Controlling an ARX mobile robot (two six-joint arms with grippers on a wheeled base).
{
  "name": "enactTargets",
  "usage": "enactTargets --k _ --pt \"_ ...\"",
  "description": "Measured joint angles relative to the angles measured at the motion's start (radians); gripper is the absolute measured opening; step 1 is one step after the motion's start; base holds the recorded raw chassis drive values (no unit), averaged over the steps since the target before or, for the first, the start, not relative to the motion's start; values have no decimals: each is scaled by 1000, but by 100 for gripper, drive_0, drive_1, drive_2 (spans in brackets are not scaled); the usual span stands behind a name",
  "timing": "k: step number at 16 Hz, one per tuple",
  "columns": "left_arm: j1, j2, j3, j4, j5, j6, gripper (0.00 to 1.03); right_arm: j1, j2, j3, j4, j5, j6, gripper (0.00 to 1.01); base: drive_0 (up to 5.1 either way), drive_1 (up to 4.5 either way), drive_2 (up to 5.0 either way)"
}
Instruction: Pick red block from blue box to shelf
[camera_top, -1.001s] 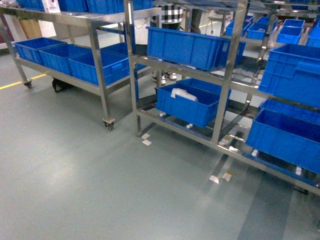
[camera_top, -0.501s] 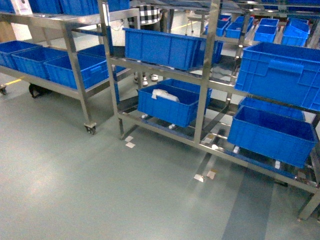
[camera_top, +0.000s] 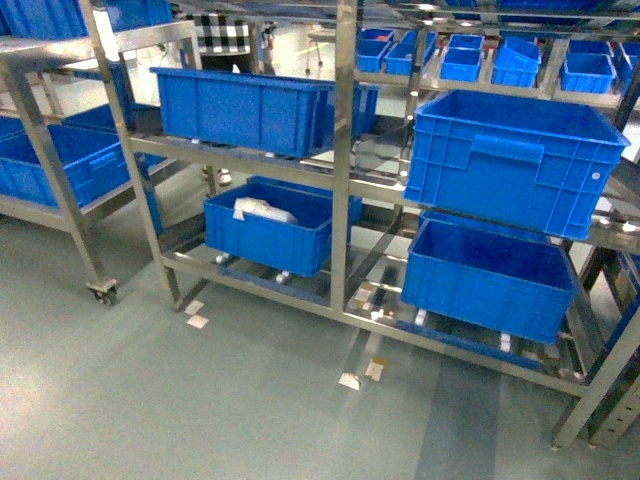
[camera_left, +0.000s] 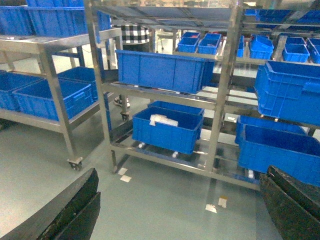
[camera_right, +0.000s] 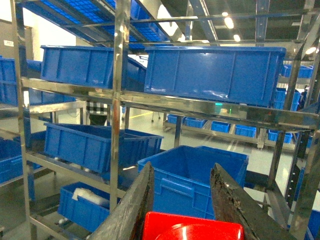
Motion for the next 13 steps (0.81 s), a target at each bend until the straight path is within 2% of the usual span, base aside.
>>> enactTargets --k 13 --pt "0 0 0 2 3 0 98 0 0 0 1 0 0 28 -149 268 -566"
